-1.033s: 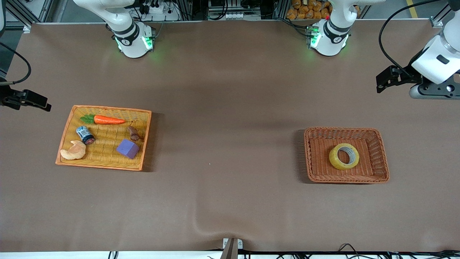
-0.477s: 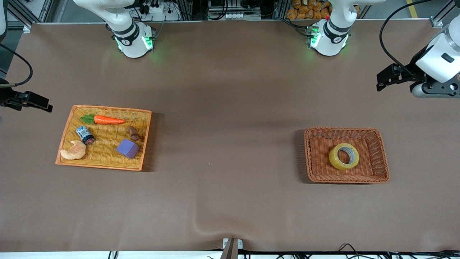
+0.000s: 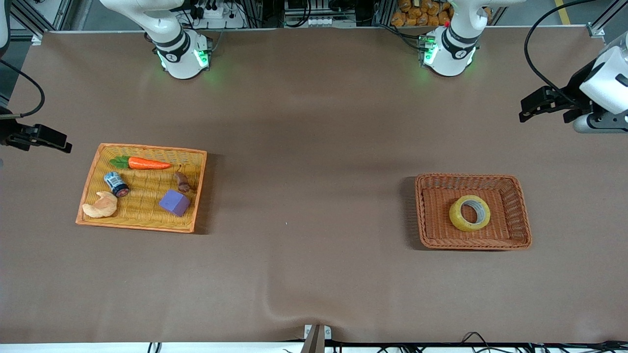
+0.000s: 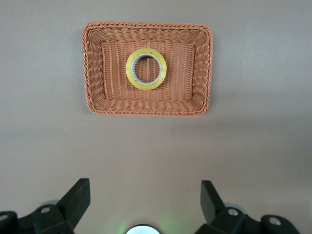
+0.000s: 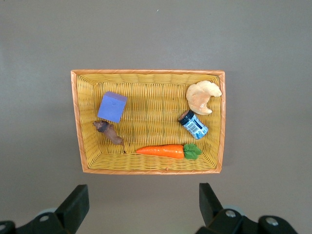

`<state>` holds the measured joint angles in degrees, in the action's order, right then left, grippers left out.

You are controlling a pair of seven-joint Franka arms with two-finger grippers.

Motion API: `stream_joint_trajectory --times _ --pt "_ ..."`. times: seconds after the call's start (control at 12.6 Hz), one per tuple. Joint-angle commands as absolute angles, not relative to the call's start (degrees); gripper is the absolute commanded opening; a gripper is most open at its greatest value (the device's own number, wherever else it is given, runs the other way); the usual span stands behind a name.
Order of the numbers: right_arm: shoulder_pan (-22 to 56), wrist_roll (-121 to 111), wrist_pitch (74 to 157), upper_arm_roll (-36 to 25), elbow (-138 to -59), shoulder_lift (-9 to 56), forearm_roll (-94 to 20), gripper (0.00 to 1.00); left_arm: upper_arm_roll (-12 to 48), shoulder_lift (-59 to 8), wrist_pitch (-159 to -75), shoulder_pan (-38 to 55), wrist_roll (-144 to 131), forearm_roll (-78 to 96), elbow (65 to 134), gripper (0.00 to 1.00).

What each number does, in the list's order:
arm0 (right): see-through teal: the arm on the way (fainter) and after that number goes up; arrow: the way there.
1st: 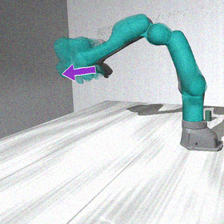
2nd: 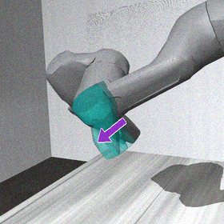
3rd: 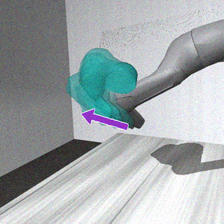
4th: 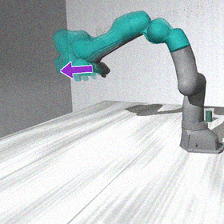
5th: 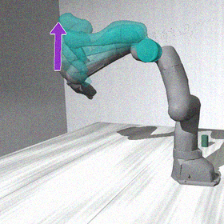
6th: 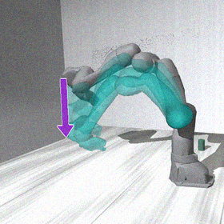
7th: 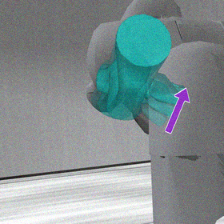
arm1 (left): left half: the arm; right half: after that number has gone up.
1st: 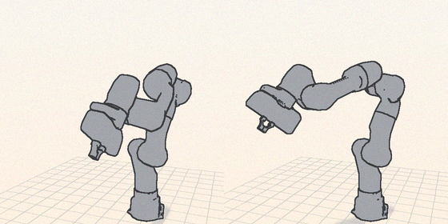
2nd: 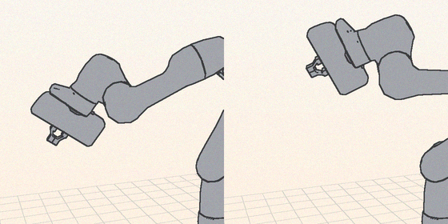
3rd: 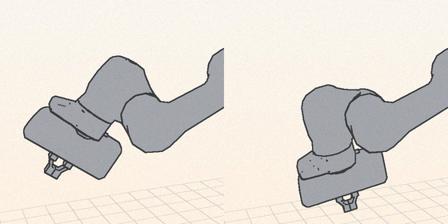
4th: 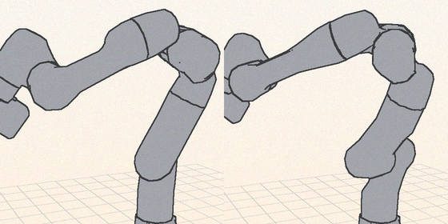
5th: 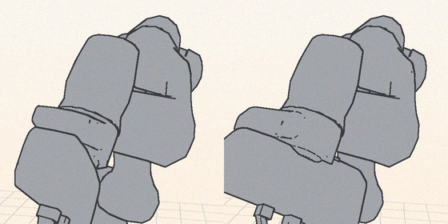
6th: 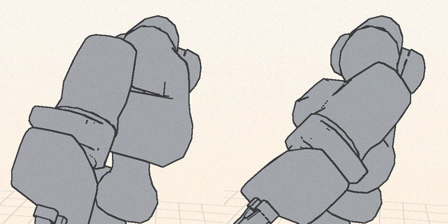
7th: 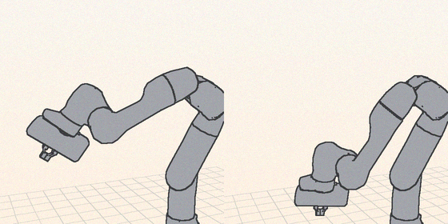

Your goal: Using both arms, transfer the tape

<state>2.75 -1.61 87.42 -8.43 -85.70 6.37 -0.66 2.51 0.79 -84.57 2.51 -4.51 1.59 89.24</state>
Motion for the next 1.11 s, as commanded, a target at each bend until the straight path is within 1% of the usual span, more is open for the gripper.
stream_joint_trajectory --times 0.0,0.24,0.4,1.03 --pt "2.02 -1.14 86.75 -8.00 -84.64 6.59 -1.05 1.00 2.81 0.88 -83.23 2.29 -4.31 2.29 88.24 1.00" --pt "2.37 -1.14 86.92 -8.00 -84.64 6.59 -0.88 1.00 3.25 0.79 -83.76 2.90 -4.13 -0.95 88.24 1.00" --pt "2.37 -1.14 86.92 -8.00 -84.64 6.59 -0.88 1.00 4.13 0.88 -83.76 2.90 -3.08 -1.14 88.15 1.00" --pt "2.11 -1.06 87.80 -7.91 -84.55 6.59 -1.32 1.00 4.31 0.97 -83.76 2.46 -1.23 -0.70 88.15 1.00"
